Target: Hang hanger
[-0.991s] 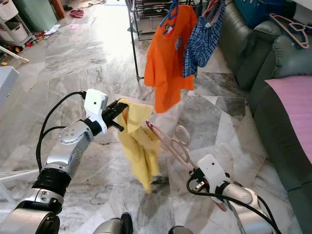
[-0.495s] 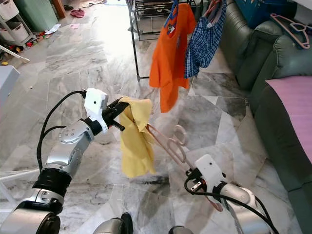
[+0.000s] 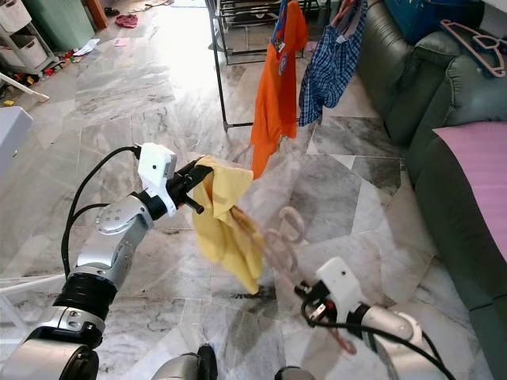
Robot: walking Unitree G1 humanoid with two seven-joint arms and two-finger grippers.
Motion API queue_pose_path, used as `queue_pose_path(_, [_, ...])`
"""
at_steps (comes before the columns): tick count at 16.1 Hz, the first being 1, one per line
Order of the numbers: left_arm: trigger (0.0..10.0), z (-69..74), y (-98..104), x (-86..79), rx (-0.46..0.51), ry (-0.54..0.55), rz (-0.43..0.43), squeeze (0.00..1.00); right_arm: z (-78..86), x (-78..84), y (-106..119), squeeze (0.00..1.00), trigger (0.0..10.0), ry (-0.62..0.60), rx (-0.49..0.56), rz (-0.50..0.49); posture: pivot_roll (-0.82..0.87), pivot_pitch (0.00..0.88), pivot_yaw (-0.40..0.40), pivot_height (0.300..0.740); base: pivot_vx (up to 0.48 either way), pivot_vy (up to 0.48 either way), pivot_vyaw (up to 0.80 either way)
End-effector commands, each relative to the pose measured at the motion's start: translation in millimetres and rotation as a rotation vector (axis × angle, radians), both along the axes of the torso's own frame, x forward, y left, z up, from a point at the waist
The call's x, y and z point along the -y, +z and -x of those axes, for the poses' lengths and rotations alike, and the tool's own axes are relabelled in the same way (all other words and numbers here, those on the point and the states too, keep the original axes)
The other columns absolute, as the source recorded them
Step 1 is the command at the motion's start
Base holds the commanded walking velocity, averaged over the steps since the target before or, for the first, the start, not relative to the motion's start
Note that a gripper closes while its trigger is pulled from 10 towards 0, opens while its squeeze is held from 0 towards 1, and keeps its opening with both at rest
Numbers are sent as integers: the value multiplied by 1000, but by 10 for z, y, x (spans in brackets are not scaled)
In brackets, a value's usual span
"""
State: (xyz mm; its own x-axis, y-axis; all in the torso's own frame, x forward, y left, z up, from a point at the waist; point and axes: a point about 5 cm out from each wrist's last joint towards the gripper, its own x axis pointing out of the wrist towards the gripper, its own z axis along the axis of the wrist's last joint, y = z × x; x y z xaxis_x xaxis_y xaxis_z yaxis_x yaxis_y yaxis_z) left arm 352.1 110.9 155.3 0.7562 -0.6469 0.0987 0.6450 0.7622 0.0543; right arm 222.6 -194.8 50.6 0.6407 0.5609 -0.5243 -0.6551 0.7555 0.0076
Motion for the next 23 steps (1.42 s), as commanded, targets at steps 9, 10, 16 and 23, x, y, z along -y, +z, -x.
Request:
queue_pose_path(9, [10000, 103, -390, -81, -153, 220, 189, 0, 70, -29, -3, 0, 10000, 52, -41, 5, -80, 189, 91, 740, 0, 0, 0])
queue_pose_path(10, [10000, 122, -437, -70, -178, 240, 216, 0, 73, -30, -7, 0, 10000, 53, -42, 7, -81, 191, 93, 740, 0, 0, 0])
queue_pose_path(16, [10000, 137, -460, 102, -278, 261, 385, 0, 156, 19, -79, 0, 10000, 62, -80, 54, -89, 200, 100, 740, 0, 0, 0])
queue_pose_path(23, [10000, 153, -91, 182, -189, 22, 363, 0, 249, 49, -253, 0, 10000, 57, -150, 59, -75, 196, 106, 740, 0, 0, 0])
